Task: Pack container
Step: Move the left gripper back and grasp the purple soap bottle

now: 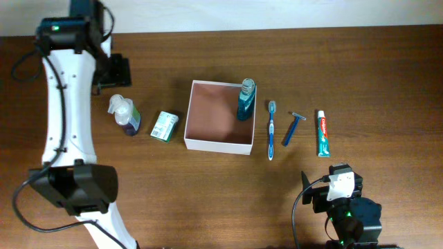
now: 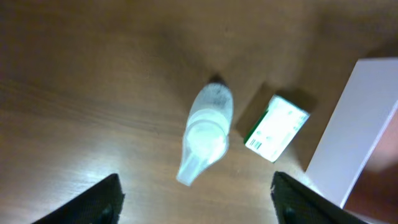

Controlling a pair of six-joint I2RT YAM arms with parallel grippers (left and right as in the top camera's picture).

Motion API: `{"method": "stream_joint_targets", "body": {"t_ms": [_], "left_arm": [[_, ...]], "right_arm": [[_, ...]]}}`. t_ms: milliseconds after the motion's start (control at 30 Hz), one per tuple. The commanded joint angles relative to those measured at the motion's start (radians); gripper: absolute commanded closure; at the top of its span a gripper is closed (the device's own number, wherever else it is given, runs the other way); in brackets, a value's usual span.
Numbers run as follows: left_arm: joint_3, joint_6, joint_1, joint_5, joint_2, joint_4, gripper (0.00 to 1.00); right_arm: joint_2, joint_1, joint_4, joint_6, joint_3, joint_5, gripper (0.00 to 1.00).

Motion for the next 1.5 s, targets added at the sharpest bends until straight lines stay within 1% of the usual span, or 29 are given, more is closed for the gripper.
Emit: {"method": "stream_joint_targets", "body": {"t_ms": [0, 67, 133, 233, 433, 567, 633, 700, 767, 833, 900, 967, 1000, 1033, 1067, 1200, 1233, 1267, 1300, 1367, 1400, 1467], "left_arm": [[-0.145, 0.092, 0.062, 0.153, 0.000, 0.050, 0.24], [-0.210, 0.109, 0.064, 0.153, 0.000, 0.099, 0.24], [-0.314, 0.126, 0.060, 0.152, 0.000, 0.188, 0.24], [-0.399, 0.136, 0.054, 0.150, 0.000, 0.246, 0.25], [-0.531, 0.135, 0.056, 0.149, 0.000, 0.340, 0.44], [-0.553, 0.135, 0.056, 0.150, 0.000, 0.362, 0.51], [-0.553, 0.135, 0.056, 0.151, 0.000, 0.363, 0.57], [-0.552, 0.133, 0.056, 0.153, 0.000, 0.363, 0.67], [-0.552, 0.132, 0.056, 0.154, 0.000, 0.363, 0.71], [-0.552, 0.132, 0.056, 0.153, 0.000, 0.363, 0.70], [-0.552, 0.132, 0.056, 0.153, 0.000, 0.366, 0.47], [-0.552, 0.132, 0.056, 0.153, 0.000, 0.374, 0.32], [-0.552, 0.132, 0.056, 0.153, 0.000, 0.384, 0.21], [-0.554, 0.127, 0.055, 0.153, 0.000, 0.396, 0.20], [-0.555, 0.109, 0.055, 0.153, 0.000, 0.409, 0.21], [-0.555, 0.098, 0.055, 0.151, 0.000, 0.421, 0.30], [-0.556, 0.087, 0.055, 0.148, 0.000, 0.420, 0.30], [-0.556, 0.072, 0.055, 0.142, 0.000, 0.416, 0.35], [-0.556, 0.050, 0.055, 0.134, 0.000, 0.410, 0.36], [-0.556, 0.029, 0.055, 0.134, 0.000, 0.410, 0.36], [-0.556, 0.029, 0.055, 0.134, 0.000, 0.415, 0.32], [-0.556, 0.030, 0.055, 0.134, 0.000, 0.422, 0.30]], "right_arm": [[-0.006, -0.008, 0.002, 0.013, -0.002, -0.005, 0.01], [-0.006, -0.008, 0.002, 0.013, -0.002, -0.005, 0.01], [-0.006, -0.008, 0.002, 0.013, -0.002, -0.005, 0.01], [-0.006, -0.008, 0.002, 0.013, -0.002, -0.005, 0.01], [-0.006, -0.008, 0.002, 0.013, -0.002, -0.005, 0.01], [-0.006, -0.008, 0.002, 0.013, -0.002, -0.005, 0.01], [-0.006, -0.008, 0.002, 0.013, -0.002, -0.005, 0.01], [-0.006, -0.008, 0.002, 0.013, -0.002, -0.005, 0.01], [-0.006, -0.008, 0.002, 0.013, -0.002, -0.005, 0.01], [-0.006, -0.008, 0.002, 0.013, -0.002, -0.005, 0.01], [-0.006, -0.008, 0.002, 0.013, -0.002, -0.005, 0.01], [-0.006, -0.008, 0.002, 0.013, -0.002, -0.005, 0.01], [-0.006, -0.008, 0.002, 0.013, -0.002, -0.005, 0.01], [-0.006, -0.008, 0.002, 0.013, -0.002, -0.005, 0.01], [-0.006, -0.008, 0.002, 0.013, -0.002, -0.005, 0.01], [-0.006, -0.008, 0.002, 0.013, -0.002, -0.005, 0.01], [-0.006, -0.008, 0.002, 0.013, -0.002, -0.005, 0.01], [-0.006, -0.008, 0.002, 0.013, -0.002, -0.005, 0.01], [-0.006, -0.008, 0.002, 0.013, -0.002, -0.005, 0.01], [-0.006, -0.008, 0.002, 0.013, -0.002, -0.005, 0.02], [-0.006, -0.008, 0.002, 0.013, -0.002, -0.005, 0.01], [-0.006, -0.008, 0.002, 0.013, -0.002, -0.005, 0.01]]}}
